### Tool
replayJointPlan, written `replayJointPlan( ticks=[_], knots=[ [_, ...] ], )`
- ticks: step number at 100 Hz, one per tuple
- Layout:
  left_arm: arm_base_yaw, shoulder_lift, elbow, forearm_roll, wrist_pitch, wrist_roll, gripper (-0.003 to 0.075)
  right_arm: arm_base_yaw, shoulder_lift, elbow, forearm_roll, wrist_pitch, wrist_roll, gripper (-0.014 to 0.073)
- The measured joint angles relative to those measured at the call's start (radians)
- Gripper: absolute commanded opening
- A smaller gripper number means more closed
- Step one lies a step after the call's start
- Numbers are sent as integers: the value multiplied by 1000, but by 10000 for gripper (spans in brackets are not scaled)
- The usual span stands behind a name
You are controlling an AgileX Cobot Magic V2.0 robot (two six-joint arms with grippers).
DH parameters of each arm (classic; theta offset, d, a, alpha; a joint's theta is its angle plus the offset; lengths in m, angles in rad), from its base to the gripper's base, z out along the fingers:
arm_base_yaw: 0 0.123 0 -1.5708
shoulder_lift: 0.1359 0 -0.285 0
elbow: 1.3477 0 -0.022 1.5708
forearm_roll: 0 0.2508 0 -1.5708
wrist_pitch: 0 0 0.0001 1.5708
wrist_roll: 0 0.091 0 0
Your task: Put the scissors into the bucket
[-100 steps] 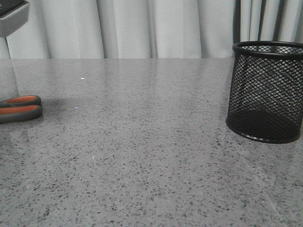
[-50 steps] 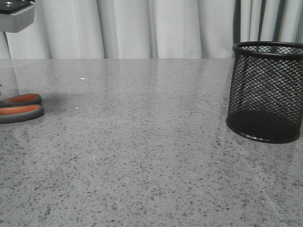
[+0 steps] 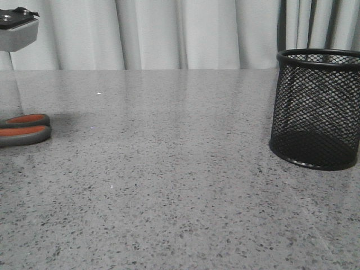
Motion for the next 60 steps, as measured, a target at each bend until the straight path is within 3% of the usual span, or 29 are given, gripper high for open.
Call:
replayJointPlan(
  ticks=[32,60],
  knots=[
    [0,6,0,-2,-6,0,401,0,0,0,0,7,0,451],
    [0,23,-8,-36,13,1,131,0,0,0,18,9,0,451]
  ],
)
